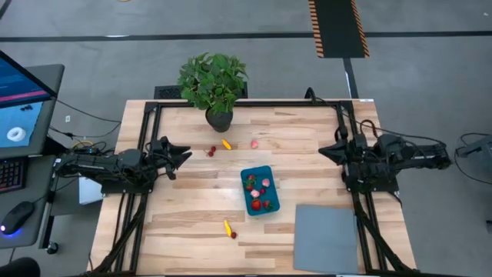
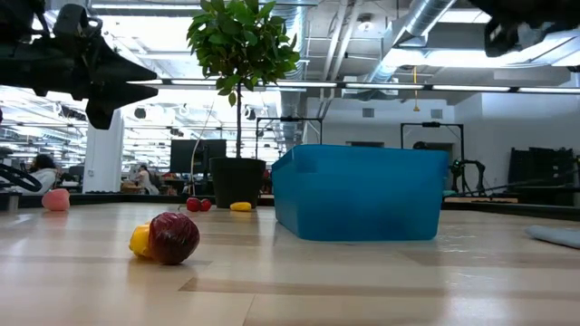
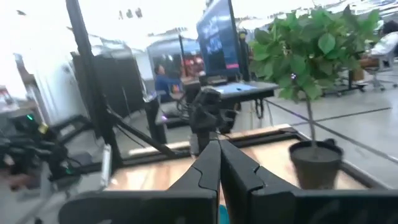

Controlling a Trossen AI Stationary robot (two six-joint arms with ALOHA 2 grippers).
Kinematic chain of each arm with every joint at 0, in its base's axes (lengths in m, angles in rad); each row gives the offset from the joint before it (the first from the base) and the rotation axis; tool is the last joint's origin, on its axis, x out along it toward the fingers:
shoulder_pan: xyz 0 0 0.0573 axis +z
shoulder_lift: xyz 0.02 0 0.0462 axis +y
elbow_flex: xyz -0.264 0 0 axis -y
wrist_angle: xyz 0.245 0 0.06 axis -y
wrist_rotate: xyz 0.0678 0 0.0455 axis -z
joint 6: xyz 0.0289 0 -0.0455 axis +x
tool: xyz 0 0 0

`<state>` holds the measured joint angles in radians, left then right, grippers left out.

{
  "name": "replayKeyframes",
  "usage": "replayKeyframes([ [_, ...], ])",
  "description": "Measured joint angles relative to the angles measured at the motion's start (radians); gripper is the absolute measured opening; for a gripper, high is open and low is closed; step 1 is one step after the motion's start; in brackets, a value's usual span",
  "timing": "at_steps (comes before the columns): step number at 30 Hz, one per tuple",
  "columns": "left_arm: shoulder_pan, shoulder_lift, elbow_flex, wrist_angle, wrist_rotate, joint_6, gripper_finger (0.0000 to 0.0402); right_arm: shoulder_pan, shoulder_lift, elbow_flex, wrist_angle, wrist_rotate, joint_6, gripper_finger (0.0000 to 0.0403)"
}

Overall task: Pick and placing Produce into tupperware
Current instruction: Put the bottom corn into the blue bin

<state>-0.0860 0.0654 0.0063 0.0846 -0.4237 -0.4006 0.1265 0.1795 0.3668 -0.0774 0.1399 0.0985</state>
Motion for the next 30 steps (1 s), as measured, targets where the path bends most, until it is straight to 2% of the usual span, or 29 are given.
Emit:
replayKeyframes([
  [4, 0.0, 0.0, 0.0, 0.004, -0.071, 0.036, 0.0142, 0.007, -0.076, -0.137, 0.11, -0.003, 0.053, 0.0037],
  [10, 0.0, 0.0, 0.001, 0.004, -0.08, -0.026, 0.0142, 0.01, -0.118, -0.271, 0.212, 0.001, 0.067, 0.0029],
  [15, 0.0, 0.023, 0.017, -0.053, 0.074, -0.025, 0.0141, 0.01, -0.114, -0.305, 0.216, 0.003, 0.068, 0.0027],
  [22, 0.0, 0.184, 0.018, -0.049, 0.156, -0.083, 0.0141, 0.01, -0.114, -0.36, 0.169, 0.019, 0.106, 0.0035],
  [25, 0.0, 0.254, 0.016, -0.01, 0.16, -0.088, 0.0141, 0.011, -0.114, -0.36, 0.139, 0.019, 0.111, 0.0032],
  [30, 0.0, 0.344, 0.016, 0.031, 0.264, -0.058, 0.0141, 0.011, -0.114, -0.361, 0.13, 0.019, 0.123, 0.0029],
])
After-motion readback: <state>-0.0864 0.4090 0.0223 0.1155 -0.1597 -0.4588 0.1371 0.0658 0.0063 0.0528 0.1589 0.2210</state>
